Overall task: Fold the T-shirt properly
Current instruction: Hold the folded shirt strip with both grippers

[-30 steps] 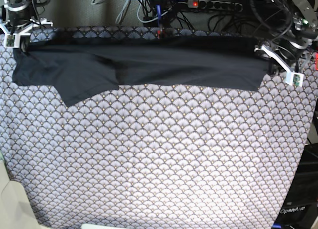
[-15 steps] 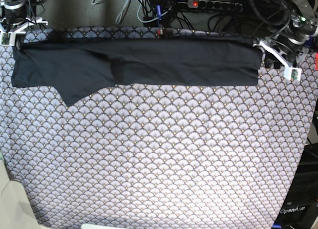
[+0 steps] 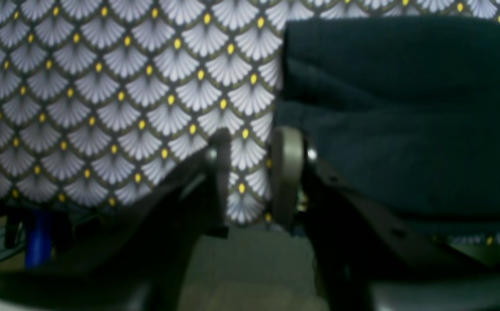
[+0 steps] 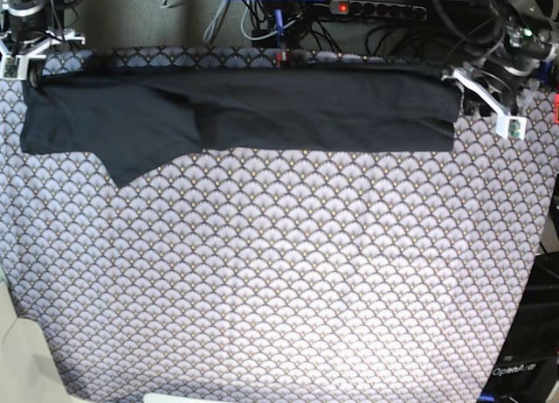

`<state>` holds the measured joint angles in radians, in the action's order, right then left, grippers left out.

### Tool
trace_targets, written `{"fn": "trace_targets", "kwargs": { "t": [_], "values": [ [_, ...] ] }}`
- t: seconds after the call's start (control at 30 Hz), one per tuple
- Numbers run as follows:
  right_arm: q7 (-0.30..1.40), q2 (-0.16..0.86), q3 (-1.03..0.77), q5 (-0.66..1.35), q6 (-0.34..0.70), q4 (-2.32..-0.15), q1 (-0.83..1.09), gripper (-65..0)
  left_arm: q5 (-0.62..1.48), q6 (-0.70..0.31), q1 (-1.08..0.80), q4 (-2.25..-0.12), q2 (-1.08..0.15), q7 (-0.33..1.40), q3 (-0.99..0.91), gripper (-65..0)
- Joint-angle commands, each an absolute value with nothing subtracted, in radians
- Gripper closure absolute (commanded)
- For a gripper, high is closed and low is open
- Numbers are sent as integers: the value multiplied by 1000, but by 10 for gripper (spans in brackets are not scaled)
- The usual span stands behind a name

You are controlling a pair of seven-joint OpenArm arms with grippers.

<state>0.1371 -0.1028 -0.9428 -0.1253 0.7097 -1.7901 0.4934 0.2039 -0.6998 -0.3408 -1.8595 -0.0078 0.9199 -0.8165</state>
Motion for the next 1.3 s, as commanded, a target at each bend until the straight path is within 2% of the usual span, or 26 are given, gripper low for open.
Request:
{"fn": "trace_targets", "kwargs": {
  "t": [0.0,0.13,0.2,0.8,1.07,1.27],
  "values": [
    [116,-97,-949,-116,698,-1805,504,-27,211,-698,-332,-1874,-19,901,-820,-167],
    [117,-97,-951,-143,698,-1805,503,-145,213,-698,-332,-1874,-19,901,-817,-167],
    [117,-97,-951,-143,698,-1804,503,-171,213,-698,-332,-1874,-19,901,-817,-167],
    [119,-93,-954,-151,698,-1799,469,-177,217,-698,-318,-1874,-19,901,-817,-167],
    [205,-122,-1006,-409,698,-1793,335,-177,211,-698,-302,-1819,-7,901,-822,-167],
    [205,-125,-1024,-424,698,-1791,317,-179,211,-698,-286,-1819,-5,901,-823,-167]
  ]
}}
